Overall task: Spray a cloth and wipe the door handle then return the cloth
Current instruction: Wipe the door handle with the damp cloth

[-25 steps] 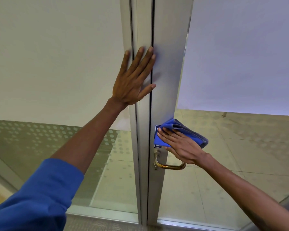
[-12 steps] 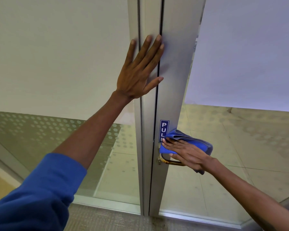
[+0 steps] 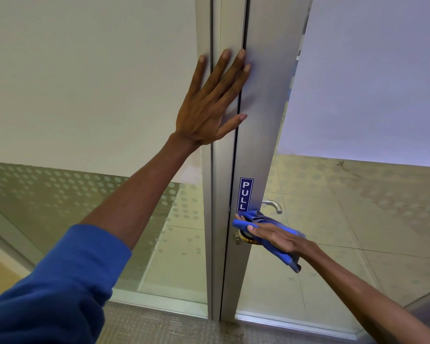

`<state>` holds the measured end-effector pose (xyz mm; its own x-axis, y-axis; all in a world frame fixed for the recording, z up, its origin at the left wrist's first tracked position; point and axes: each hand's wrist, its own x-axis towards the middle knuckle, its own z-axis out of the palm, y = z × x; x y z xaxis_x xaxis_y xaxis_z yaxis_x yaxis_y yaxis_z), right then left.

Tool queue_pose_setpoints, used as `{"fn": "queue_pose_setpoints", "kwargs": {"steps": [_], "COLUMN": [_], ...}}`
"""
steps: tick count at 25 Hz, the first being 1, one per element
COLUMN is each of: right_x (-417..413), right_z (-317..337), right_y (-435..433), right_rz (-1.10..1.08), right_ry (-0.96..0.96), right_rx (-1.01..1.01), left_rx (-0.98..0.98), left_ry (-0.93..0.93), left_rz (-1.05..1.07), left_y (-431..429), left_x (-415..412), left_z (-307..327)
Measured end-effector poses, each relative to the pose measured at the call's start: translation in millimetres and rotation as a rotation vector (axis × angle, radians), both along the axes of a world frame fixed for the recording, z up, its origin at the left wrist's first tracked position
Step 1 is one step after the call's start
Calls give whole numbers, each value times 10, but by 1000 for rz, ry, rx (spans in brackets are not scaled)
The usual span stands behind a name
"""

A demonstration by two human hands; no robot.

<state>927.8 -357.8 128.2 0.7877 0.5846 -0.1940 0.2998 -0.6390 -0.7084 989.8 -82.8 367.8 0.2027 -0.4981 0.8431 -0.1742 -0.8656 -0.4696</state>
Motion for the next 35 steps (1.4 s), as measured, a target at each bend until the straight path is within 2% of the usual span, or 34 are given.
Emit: {"fn": "queue_pose_setpoints", "kwargs": {"steps": [2, 4, 7, 10, 12, 19, 26, 29, 32, 35], "right_x": [-53, -102, -69, -39, -16, 57, 153, 198, 206, 105], "right_z": [-20, -22, -166, -351, -433, -479, -437, -423, -386, -459], "right_y": [95, 165, 218, 218, 194, -2, -351, -645, -798, -725], "right_rz": [68, 181, 284, 362, 390, 461, 631, 642, 634, 521], "right_ry": [35, -16, -218, -531, -630, -594, -728, -726, -643, -595], "right_rx": [20, 5, -147, -347, -416, -358, -402, -404, -365, -299], "left_rx": [3, 1, 0, 0, -8, -9, -17, -29, -48, -28], "left_ry": [-2, -6, -10, -22, -34, -34, -55, -66, -70, -79], "left_rz": [1, 8, 4, 13, 14, -4, -6, -11, -17, -13], "left_y": [1, 2, 0, 4, 7, 16, 42, 37, 64, 66], "left_x": [-3, 6, 0, 8, 19, 106, 178, 204, 227, 231], "left_z": [-3, -12, -17, -10, -20, -60, -71, -85, -90, -98]}}
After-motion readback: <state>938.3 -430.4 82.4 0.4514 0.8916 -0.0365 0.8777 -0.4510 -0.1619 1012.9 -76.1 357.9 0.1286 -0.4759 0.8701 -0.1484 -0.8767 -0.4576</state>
